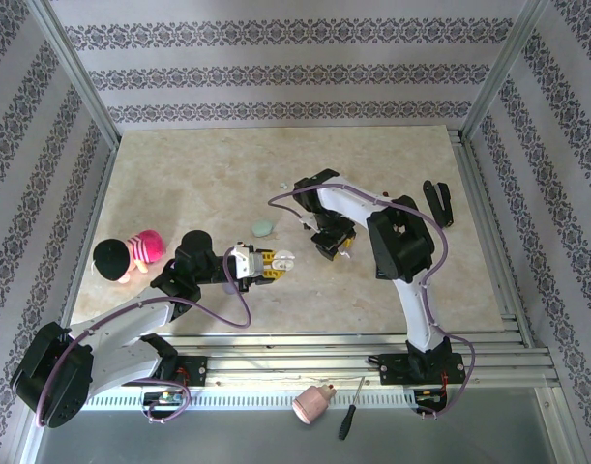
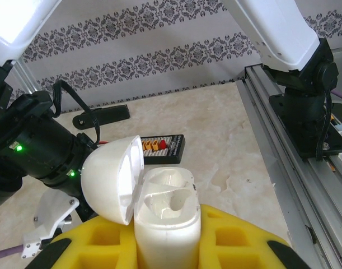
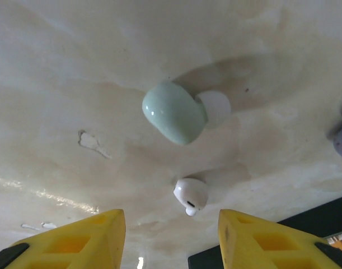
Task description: Insert the wireless bluetooth earbuds into the charging case
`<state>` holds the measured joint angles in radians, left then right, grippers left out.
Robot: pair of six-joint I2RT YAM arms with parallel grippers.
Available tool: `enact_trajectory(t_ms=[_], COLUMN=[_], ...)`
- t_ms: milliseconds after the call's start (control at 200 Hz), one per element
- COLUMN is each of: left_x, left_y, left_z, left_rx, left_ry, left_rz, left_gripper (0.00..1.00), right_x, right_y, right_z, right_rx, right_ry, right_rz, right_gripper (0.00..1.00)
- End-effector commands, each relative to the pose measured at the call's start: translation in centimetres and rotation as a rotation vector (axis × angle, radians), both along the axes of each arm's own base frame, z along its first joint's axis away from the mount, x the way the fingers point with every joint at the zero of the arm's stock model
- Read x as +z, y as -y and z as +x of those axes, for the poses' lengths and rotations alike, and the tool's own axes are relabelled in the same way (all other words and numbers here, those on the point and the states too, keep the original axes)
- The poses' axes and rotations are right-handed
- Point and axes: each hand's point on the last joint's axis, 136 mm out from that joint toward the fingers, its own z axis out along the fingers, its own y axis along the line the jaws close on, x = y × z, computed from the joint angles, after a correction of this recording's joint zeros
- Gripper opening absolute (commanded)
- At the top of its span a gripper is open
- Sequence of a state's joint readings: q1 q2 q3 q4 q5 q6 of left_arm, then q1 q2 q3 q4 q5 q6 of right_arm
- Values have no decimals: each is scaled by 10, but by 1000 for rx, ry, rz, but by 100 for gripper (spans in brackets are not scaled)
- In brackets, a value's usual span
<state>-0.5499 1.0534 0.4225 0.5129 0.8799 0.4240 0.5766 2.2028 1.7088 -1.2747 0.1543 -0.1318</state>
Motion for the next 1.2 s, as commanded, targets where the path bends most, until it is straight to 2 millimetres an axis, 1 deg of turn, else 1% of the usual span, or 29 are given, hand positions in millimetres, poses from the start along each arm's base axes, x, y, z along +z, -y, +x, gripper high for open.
enact_trajectory(t_ms=[0,105,260,430,680,829,939,989,1069,1194], left_x=[8,6,5,4,3,3,3,3,3,3], left_y=[4,4,4,5,5,5,5,5,5,6], left_z=[-9,-9,-9,-10,-12,-12,-13,-13,-13,-13], left_rx=[-44,-45,-48,-53,-65,-68,-69,-70,-70,-73], left_ry=[35,34,34,33,25,26,26,26,26,29], left_rz=[-4,4,5,6,8,8,9,9,9,11], left_gripper=[0,0,0,0,0,0,0,0,0,0], right_x=[-1,-6,-11,-16,-22,-18,-14,-13,-14,-15], right_y=[12,18,19,17,14,7,6,7,8,8], right_z=[5,8,8,11,12,11,10,10,10,9], right_rx=[12,7,-3,-17,-51,-64,-59,-60,-59,-58], right_ry=[-17,-23,-31,-25,-24,-20,-16,-13,-15,-16], right_rz=[-47,-60,-56,-50,-46,-10,-5,-1,-4,-5], right_gripper=[47,46,43,40,38,37,37,35,32,31])
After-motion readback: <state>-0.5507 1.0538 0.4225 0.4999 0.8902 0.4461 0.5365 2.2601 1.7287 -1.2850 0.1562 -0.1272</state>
